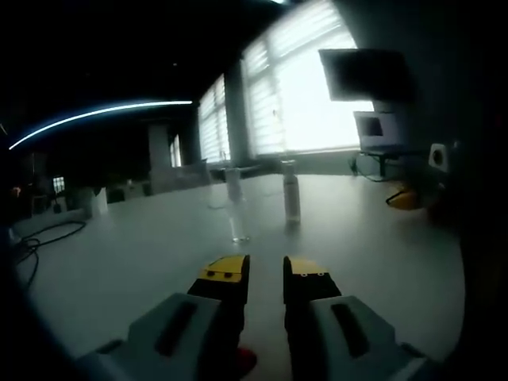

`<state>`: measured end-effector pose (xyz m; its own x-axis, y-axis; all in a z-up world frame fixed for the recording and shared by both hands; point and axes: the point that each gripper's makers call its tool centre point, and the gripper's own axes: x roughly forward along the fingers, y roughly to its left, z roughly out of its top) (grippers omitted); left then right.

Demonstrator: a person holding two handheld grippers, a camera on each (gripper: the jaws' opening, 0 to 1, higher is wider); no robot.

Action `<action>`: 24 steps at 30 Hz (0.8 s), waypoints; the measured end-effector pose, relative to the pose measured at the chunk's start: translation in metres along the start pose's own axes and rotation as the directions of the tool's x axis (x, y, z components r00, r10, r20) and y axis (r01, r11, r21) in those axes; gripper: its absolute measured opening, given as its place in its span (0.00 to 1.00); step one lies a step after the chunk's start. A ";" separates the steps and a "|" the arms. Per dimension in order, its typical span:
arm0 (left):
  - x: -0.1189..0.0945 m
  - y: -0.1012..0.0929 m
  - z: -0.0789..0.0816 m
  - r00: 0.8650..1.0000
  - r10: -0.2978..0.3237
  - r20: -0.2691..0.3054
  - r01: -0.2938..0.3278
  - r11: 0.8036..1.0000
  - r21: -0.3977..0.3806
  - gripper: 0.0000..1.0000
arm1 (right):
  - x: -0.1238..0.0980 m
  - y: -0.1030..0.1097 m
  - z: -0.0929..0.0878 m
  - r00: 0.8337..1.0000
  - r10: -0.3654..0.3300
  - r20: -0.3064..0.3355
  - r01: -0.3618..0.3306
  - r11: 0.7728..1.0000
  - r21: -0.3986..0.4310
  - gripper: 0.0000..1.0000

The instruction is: Clamp pump bottle remove cover press pump head put on cover

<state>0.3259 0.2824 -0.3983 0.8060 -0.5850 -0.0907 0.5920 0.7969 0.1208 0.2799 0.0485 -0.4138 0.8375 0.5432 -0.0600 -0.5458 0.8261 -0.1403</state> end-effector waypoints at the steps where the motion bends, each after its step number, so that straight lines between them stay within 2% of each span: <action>1: 0.001 0.000 0.001 1.000 0.001 -0.001 -0.001 1.000 -0.002 0.09 | 0.000 0.000 0.000 1.000 0.000 0.000 0.000 1.000 -0.001 0.01; 9: 0.019 -0.008 0.011 1.000 -0.009 0.005 0.009 1.000 0.006 0.12 | 0.000 0.003 0.001 1.000 0.000 0.000 0.000 1.000 -0.001 0.01; 17: 0.039 -0.005 0.017 1.000 -0.008 -0.001 0.008 1.000 0.017 0.16 | 0.001 0.003 0.001 1.000 0.001 0.001 -0.001 1.000 -0.001 0.01; 24: 0.061 0.009 0.016 1.000 0.012 -0.020 -0.011 0.999 0.038 0.18 | 0.000 0.002 0.001 1.000 0.001 0.001 -0.001 1.000 -0.003 0.01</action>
<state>0.3801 0.2511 -0.3867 0.8128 -0.5723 -0.1086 0.5825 0.7970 0.1593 0.2790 0.0507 -0.4129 0.8370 0.5440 -0.0590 -0.5464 0.8251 -0.1434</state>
